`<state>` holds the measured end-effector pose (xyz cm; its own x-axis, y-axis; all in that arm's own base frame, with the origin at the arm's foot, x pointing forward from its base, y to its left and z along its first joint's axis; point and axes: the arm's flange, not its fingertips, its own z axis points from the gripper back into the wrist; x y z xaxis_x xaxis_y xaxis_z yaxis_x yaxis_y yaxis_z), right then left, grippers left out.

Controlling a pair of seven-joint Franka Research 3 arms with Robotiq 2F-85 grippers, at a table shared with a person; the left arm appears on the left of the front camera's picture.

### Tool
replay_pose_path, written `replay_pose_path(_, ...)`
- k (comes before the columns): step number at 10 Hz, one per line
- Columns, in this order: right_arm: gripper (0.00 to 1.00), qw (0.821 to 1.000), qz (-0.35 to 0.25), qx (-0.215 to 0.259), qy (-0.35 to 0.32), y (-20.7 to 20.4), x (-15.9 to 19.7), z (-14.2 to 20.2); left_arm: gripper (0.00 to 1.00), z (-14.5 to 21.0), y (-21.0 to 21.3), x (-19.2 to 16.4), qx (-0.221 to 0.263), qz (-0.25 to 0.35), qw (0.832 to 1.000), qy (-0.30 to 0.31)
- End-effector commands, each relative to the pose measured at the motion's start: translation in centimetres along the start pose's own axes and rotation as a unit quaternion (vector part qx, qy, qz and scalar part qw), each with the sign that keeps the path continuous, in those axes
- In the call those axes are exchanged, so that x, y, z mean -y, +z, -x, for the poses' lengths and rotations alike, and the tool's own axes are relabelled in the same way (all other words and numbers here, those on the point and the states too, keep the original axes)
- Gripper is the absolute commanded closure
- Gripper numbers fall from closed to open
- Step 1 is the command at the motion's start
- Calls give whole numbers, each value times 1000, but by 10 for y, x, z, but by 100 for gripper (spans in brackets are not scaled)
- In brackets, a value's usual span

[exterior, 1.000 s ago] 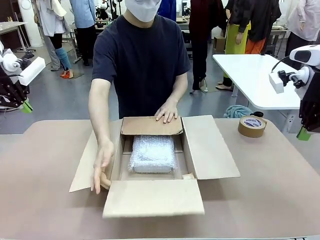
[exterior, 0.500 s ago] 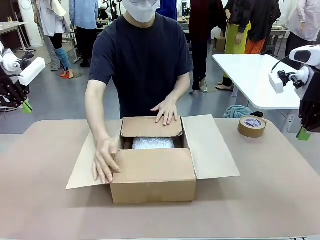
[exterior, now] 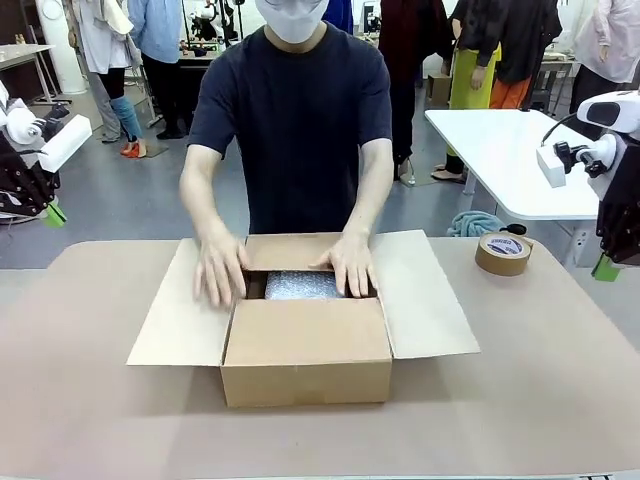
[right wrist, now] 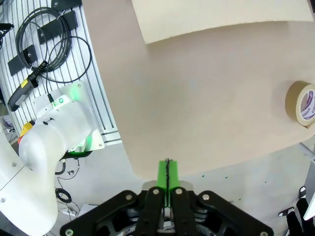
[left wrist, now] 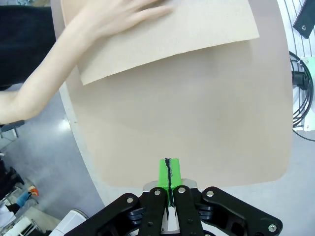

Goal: Wrap the clocks to prevent damage.
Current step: Push the right (or left) flap of the Package Box to close it.

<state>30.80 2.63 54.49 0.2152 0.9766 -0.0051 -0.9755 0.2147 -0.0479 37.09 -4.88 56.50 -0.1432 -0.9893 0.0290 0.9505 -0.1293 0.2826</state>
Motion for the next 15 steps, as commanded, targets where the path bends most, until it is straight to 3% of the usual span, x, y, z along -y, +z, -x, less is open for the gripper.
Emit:
replay_pose_path(1,99,1000,-7,0,10,-1,-1,0,100,0,2,-2,-1,2,1000,4)
replay_pose_path(6,99,1000,-7,0,10,-1,-1,0,100,0,0,0,0,0,1000,0)
replay_pose_path(7,99,1000,-7,0,10,-1,-1,0,100,28,-14,-20,137,36,990,3)
replay_pose_path(8,99,1000,-7,0,10,-1,-1,0,100,36,-33,7,209,35,977,9)
replay_pose_path(10,99,1000,-7,0,10,-1,-1,0,100,61,-74,-3,293,1,956,-28)
replay_pose_path(12,99,1000,-7,0,10,-1,-1,0,100,53,-139,29,336,-21,941,5)
replay_pose_path(14,99,1000,-7,0,10,-1,-1,0,100,45,-169,25,326,11,945,1)
replay_pose_path(15,99,1000,-7,0,10,-1,-1,0,100,34,-157,32,250,22,968,7)
